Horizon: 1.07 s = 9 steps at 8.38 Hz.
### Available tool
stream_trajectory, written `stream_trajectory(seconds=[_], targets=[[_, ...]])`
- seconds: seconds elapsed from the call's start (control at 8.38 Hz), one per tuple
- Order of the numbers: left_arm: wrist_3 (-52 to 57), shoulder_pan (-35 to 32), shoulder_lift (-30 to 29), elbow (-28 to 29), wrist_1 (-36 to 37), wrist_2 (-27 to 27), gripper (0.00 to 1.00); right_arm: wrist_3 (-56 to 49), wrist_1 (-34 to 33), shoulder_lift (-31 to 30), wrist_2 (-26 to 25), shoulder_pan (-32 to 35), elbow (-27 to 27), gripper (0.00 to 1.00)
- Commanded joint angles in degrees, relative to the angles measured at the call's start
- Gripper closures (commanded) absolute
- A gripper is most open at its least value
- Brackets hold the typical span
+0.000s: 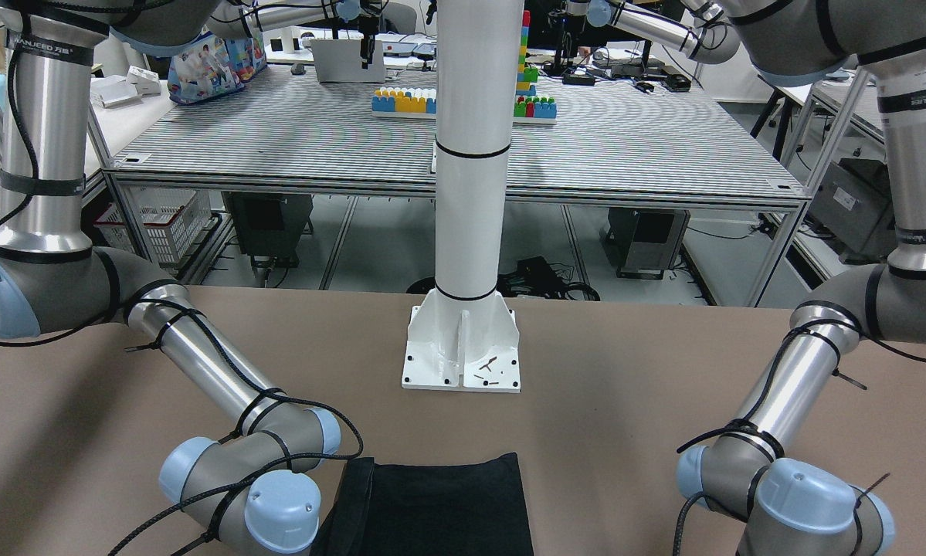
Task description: Fold clothes
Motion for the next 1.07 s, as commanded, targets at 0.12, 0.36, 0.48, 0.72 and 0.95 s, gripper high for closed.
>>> stream_trajectory(seconds=[0.12,0.36,0.48,0.72,0.95], targets=[[0.0,0.0,0.1,-0.1,0.0,0.0,0.00,-0.7,1.2,0.7,5.6,1.4,0.3,0.06],[0.0,0.0,0.2,-0.1,0.0,0.0,0.00,2.4,1.1,2.5,5.1,-0.9,-0.1,0.06],[0.0,0.0,0.3,-0.1,-0.1,0.0,0.00,5.3,0.9,3.0,5.0,-1.3,-0.2,0.06],[0.0,0.0,0.5,-0.1,-0.1,0.0,0.00,5.5,1.0,3.0,4.2,-2.4,-0.8,0.06],[0.0,0.1,0.5,-0.1,-0.1,0.0,0.00,5.4,1.1,2.5,3.8,-2.4,-1.0,0.06]])
